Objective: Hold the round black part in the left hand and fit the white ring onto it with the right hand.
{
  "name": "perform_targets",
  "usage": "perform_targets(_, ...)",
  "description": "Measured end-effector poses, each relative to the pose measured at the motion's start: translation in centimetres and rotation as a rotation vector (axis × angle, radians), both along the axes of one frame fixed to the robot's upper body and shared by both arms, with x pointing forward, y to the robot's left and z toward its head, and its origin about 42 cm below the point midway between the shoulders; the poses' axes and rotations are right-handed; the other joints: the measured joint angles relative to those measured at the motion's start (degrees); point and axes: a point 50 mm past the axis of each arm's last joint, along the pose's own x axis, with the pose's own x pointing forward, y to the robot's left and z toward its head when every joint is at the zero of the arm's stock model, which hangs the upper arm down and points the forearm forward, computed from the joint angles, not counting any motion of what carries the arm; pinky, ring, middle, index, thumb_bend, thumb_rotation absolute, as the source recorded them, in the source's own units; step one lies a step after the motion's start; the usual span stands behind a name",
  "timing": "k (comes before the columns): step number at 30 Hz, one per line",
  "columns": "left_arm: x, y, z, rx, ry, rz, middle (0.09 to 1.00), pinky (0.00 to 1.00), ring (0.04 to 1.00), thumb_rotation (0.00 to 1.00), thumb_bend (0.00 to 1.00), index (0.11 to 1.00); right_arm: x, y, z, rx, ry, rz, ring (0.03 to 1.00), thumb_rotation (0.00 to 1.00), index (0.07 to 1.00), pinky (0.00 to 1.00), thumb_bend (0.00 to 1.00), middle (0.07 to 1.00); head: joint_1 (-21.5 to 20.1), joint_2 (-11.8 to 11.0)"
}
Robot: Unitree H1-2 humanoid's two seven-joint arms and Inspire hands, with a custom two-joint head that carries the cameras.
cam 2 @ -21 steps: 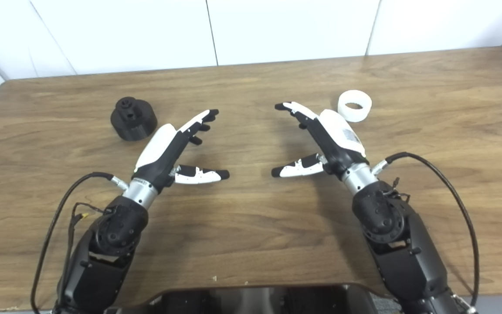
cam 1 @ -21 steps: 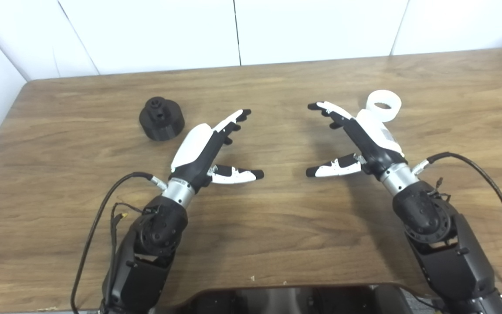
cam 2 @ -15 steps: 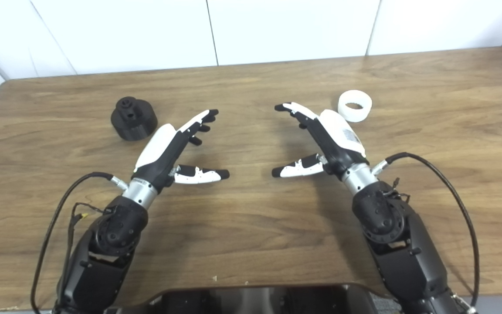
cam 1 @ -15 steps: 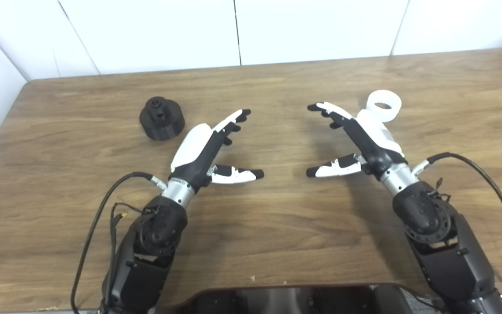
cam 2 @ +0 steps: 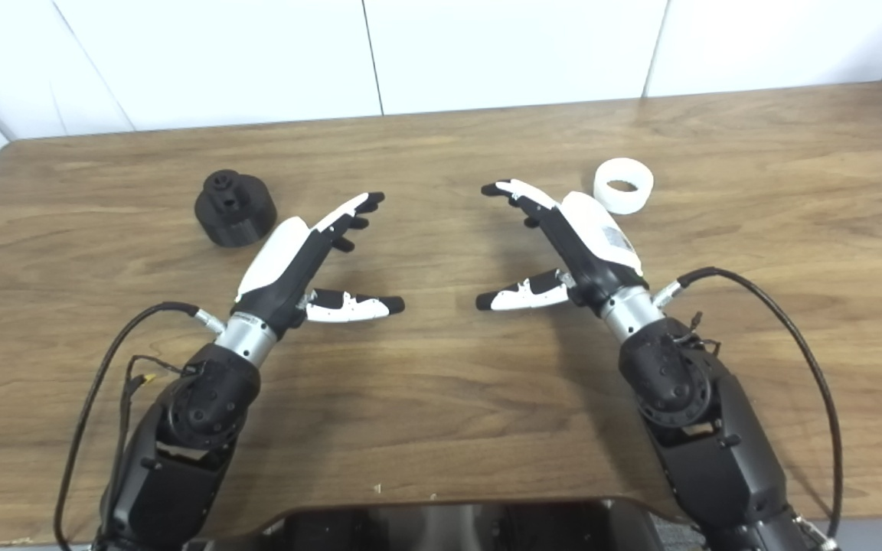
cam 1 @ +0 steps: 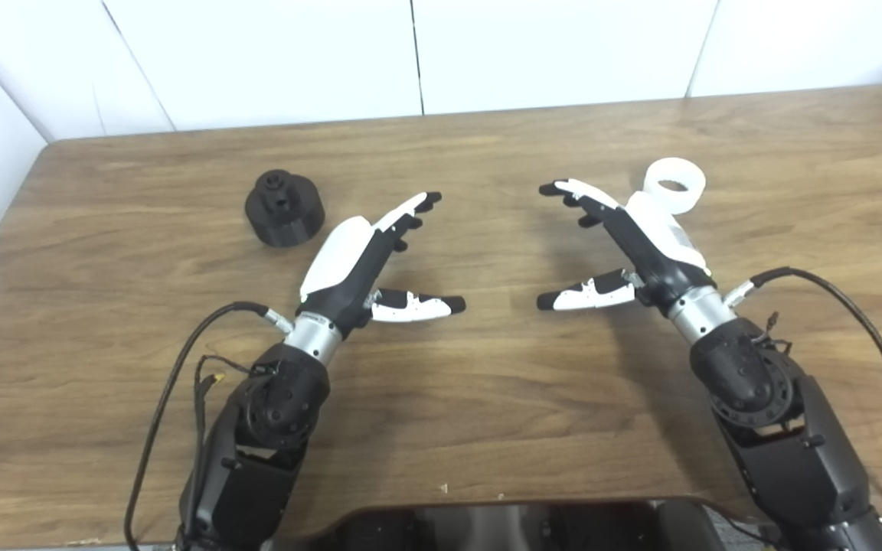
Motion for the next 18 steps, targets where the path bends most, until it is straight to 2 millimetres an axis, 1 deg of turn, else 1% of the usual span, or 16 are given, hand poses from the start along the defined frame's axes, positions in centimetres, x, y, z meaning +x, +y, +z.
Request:
perform_targets(3, 0.0, -0.4, 0.0, -0.016, -0.013, 0.013, 0.926, 0.70, 0.852, 0.33, 0.85, 0.916, 0.2, -0.5, -0.3, 0.001, -0.001, 0.006, 0.852, 0.23, 0.855, 0.73, 0.85, 0.903, 6.23, -1.14)
perform_targets(4, 0.0, -0.6, 0.0, -0.017, -0.013, 0.012, 0.925, 0.70, 0.851, 0.34, 0.85, 0.919, 0.2, -0.7, -0.4, 0.002, -0.003, 0.009, 0.855, 0.23, 0.855, 0.73, 0.85, 0.904, 6.60, -1.14)
perform_targets(6, -0.1, -0.9, -0.1, -0.013, -0.011, 0.008, 0.923, 0.69, 0.849, 0.35, 0.85, 0.923, 0.2, -1.3, -0.4, -0.005, -0.010, 0.014, 0.857, 0.21, 0.853, 0.73, 0.85, 0.905, 8.61, -1.49)
perform_targets(10, -0.1, -1.4, -0.2, 0.000, -0.011, 0.007, 0.918, 0.68, 0.848, 0.34, 0.85, 0.922, 0.3, -2.2, -0.5, 0.000, -0.011, 0.005, 0.876, 0.19, 0.857, 0.74, 0.85, 0.914, 8.89, -1.50)
perform_targets(13, -0.1, -1.6, -0.2, 0.003, -0.012, 0.007, 0.918, 0.69, 0.847, 0.34, 0.85, 0.921, 0.2, -2.2, -0.5, 0.009, -0.005, 0.006, 0.867, 0.18, 0.855, 0.72, 0.86, 0.912, 8.54, -1.41)
perform_targets(16, -0.1, -1.5, -0.2, 0.006, -0.013, 0.010, 0.922, 0.68, 0.851, 0.35, 0.85, 0.924, 0.2, -2.2, -0.5, 0.010, -0.005, 0.006, 0.861, 0.18, 0.852, 0.74, 0.86, 0.908, 8.54, -1.41)
perform_targets(18, -0.1, -1.4, -0.2, 0.006, -0.014, 0.013, 0.921, 0.69, 0.851, 0.35, 0.84, 0.920, 0.2, -2.2, -0.5, 0.011, -0.006, 0.007, 0.851, 0.19, 0.849, 0.73, 0.87, 0.904, 8.54, -1.41)
